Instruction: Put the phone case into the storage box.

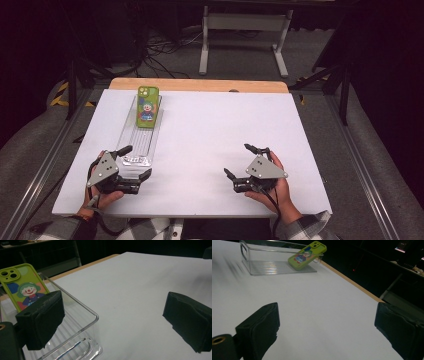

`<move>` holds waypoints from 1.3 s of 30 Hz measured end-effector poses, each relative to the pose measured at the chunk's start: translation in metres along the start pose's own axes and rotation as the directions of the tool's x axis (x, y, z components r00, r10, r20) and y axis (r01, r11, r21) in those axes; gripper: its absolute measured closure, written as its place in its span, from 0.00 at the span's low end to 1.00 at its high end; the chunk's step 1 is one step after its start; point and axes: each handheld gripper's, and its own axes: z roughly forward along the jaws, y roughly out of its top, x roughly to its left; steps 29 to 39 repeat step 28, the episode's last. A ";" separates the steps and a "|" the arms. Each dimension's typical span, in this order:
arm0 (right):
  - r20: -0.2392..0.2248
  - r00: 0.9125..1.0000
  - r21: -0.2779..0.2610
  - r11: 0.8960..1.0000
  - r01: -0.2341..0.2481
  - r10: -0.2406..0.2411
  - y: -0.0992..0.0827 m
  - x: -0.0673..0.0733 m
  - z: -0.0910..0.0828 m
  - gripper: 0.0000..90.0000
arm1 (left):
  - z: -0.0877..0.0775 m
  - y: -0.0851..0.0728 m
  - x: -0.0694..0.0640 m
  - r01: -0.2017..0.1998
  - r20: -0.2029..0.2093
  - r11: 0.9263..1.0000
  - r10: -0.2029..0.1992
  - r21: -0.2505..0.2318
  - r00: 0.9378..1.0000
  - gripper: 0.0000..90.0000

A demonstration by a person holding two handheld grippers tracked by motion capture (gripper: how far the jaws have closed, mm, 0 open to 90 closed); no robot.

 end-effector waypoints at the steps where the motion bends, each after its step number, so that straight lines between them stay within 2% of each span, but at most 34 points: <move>1: -0.002 1.000 -0.001 1.000 0.001 -0.001 0.000 0.000 0.000 0.07 | -0.001 0.001 0.000 -0.011 -0.003 1.000 0.011 -0.001 1.000 0.05; 8: -0.014 1.000 0.012 1.000 -0.001 0.001 -0.002 0.000 0.002 0.07 | -0.001 0.001 0.000 -0.018 -0.008 1.000 0.018 -0.003 1.000 0.05; 10: -0.014 1.000 0.017 1.000 -0.002 0.002 -0.002 0.000 0.003 0.07 | -0.002 0.002 0.002 -0.033 -0.014 0.999 0.033 0.000 0.999 0.05; 15: -0.017 1.000 0.024 1.000 0.000 0.000 -0.003 0.001 0.004 0.07 | -0.002 0.002 0.002 -0.018 -0.018 1.000 0.018 -0.008 1.000 0.05; 19: -0.016 1.000 0.029 1.000 -0.006 0.006 -0.004 -0.001 0.004 0.07 | -0.002 0.002 0.003 -0.021 -0.013 1.000 0.021 0.001 1.000 0.05; 23: -0.009 1.000 0.033 0.999 -0.012 0.012 -0.005 -0.002 0.004 0.07 | 0.000 0.002 0.004 -0.040 -0.013 0.999 0.040 0.007 0.999 0.05; 26: -0.011 1.000 0.033 0.999 -0.012 0.013 -0.006 -0.002 0.004 0.07 | 0.000 0.002 0.003 -0.030 -0.006 1.000 0.030 0.010 1.000 0.05; 39: -0.012 1.000 0.034 0.999 -0.015 0.016 -0.006 -0.002 0.004 0.07 | 0.002 0.002 0.002 -0.029 -0.010 1.000 0.029 0.008 1.000 0.05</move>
